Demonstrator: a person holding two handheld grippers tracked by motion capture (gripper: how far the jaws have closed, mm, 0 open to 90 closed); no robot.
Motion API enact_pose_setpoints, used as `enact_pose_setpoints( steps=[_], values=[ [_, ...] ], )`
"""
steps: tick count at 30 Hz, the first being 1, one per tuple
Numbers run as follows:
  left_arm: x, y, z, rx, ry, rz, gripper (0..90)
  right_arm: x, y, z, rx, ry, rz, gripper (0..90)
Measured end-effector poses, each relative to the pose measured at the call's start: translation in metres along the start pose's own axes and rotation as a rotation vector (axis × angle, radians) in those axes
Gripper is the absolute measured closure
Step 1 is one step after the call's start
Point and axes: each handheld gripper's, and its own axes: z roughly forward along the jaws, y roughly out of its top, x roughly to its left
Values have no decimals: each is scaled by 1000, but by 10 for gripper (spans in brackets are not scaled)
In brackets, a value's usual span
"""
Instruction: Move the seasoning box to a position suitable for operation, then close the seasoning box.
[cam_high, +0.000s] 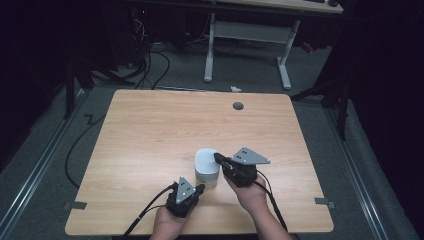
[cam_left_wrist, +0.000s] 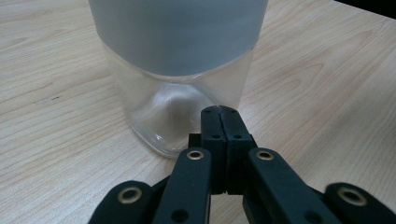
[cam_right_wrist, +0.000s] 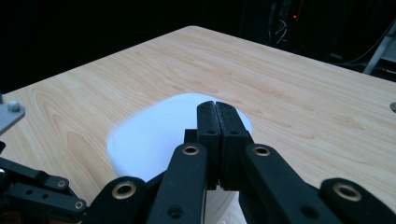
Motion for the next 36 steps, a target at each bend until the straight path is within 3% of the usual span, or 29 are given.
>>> enact_pose_setpoints(
  steps=[4,8,14,16,17,18,19,20,23,26,31,36],
  values=[
    [0,3,-5,0,-6,-3,891,-2,2,-3,-7,-3,-3,894],
    [3,8,-12,-6,6,18,883,-7,4,-4,-3,-15,-3,893],
    [24,24,-26,-11,53,41,846,-16,2,-6,7,-32,12,887],
    [39,36,-34,-7,85,50,823,-20,2,-7,11,-40,13,885],
    [39,36,-34,-7,85,50,806,-20,2,-7,11,-40,13,885],
    [50,44,-39,-11,110,62,787,-24,1,-8,14,-48,20,881],
    [50,44,-39,-11,110,62,764,-24,1,-8,14,-48,20,881],
    [61,51,-42,-17,130,54,738,-28,0,-10,15,-59,27,876],
    [74,58,-48,-26,155,48,663,-36,-3,-13,19,-74,45,860],
    [82,63,-52,-32,169,49,595,-42,-6,-17,22,-89,55,853],
    [101,74,-56,-46,221,72,521,-62,-19,-27,48,-140,82,795],
    [121,84,-58,-69,275,64,499,-81,-38,-37,68,-205,120,690]
  ],
)
